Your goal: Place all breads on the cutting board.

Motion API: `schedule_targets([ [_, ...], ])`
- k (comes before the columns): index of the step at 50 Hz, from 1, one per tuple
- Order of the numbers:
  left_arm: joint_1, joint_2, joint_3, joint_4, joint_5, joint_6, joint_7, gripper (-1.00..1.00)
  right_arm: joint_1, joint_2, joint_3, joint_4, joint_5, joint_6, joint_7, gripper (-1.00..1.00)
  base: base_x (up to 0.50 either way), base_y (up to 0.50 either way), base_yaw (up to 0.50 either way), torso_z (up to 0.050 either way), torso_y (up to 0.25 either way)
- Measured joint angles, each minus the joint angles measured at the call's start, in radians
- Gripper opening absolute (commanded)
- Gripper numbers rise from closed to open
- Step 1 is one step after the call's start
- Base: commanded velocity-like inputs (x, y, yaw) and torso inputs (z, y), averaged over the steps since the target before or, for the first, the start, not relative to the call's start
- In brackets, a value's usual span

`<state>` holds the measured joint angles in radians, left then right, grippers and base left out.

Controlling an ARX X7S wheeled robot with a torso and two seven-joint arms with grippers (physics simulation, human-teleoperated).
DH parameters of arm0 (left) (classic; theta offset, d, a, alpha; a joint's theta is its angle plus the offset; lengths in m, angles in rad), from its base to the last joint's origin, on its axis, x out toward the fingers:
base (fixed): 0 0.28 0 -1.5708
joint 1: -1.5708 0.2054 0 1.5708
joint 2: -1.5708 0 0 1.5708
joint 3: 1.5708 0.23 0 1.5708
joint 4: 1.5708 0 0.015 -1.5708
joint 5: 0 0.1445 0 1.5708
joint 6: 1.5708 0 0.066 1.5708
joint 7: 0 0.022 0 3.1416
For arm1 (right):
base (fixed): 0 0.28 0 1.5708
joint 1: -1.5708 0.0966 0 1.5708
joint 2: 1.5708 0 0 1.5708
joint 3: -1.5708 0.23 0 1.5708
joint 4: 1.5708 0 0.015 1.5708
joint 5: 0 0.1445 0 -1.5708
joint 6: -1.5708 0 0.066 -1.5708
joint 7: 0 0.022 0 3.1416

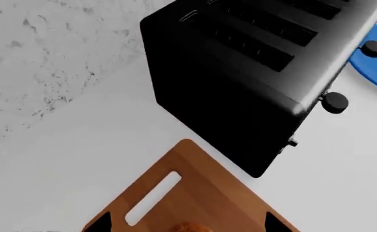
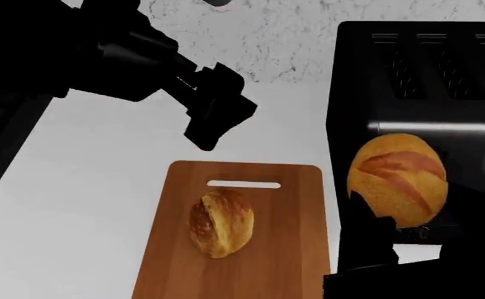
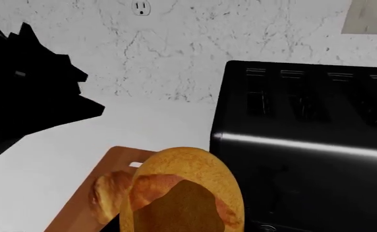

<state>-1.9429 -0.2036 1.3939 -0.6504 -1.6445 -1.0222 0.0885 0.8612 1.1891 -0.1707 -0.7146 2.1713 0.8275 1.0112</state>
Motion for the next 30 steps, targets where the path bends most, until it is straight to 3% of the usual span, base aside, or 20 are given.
schedule_targets([
  [13, 0.005, -0.268, -0.129, 0.321, -0.193, 0.027, -0.302, 1.0, 0.458, -0.182, -0.308, 0.212, 0.121, 0.228, 0.133, -1.0, 0.0, 0.0, 0.0, 0.0, 0.0],
  [30, 0.012, -0.381, -0.182, 0.44, -0.258, 0.05, -0.418, 1.0, 0.781, -0.389, -0.579, 0.524, 0.19, 0.486, 0.129, -1.0, 0.0, 0.0, 0.0, 0.0, 0.0],
])
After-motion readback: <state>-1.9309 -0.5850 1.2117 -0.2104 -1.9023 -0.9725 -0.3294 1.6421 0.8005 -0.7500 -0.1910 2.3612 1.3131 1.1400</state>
